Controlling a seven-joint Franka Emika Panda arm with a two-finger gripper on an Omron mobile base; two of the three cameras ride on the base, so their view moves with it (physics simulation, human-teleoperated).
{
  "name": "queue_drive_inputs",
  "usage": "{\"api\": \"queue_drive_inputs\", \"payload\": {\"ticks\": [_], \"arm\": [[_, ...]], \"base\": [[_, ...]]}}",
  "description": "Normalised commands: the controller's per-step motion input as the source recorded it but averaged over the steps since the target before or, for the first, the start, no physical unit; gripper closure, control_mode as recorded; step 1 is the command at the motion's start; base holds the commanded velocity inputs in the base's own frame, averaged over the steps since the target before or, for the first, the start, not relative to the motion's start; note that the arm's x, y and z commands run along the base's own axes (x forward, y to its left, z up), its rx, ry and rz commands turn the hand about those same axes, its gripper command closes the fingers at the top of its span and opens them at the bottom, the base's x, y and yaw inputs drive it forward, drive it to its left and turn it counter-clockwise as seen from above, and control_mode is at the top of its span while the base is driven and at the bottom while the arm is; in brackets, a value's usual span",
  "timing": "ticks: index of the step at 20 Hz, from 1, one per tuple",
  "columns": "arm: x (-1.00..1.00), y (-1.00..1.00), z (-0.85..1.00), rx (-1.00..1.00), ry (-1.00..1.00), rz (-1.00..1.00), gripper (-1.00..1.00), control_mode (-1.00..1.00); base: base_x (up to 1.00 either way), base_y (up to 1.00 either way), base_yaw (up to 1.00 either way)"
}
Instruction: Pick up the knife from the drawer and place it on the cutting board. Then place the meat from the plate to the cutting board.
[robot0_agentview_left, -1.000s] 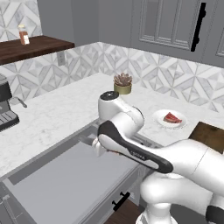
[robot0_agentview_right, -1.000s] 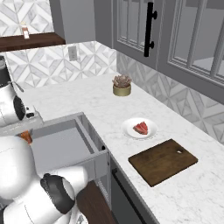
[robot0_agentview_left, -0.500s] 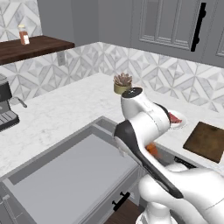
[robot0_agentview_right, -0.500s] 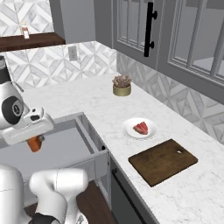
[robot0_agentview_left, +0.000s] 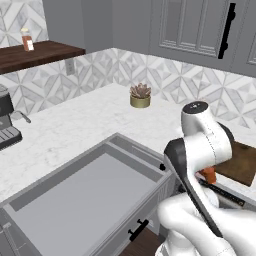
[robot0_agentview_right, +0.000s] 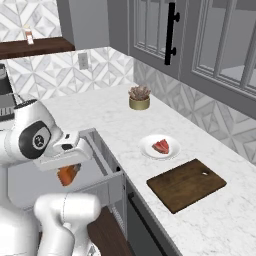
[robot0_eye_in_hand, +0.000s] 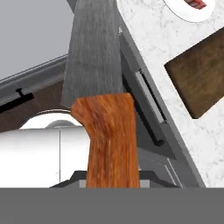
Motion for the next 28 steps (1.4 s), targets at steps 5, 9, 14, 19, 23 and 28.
{"api": "queue_drive_inputs", "payload": {"ticks": [5,9,14,19,23,28], "arm": [[0.00,-1.00,0.05,0.00,0.00,-0.33,1.00,-1.00],[0.07,-1.00,0.00,0.00,0.00,-0.36,1.00,-1.00],[0.32,-1.00,-0.28,0.02,0.00,-0.27,1.00,-1.00],[0.54,-0.99,-0.65,0.04,0.00,-0.04,1.00,-1.00],[0.67,-0.78,-0.35,0.00,-0.08,0.00,1.00,-1.00],[0.63,-0.62,-0.38,0.02,-0.08,0.13,1.00,-1.00]], "base": [[0.00,0.00,0.00],[0.00,0.00,0.00],[0.00,0.00,0.00],[0.00,0.00,0.00],[0.00,0.00,0.00],[0.00,0.00,0.00]]}}
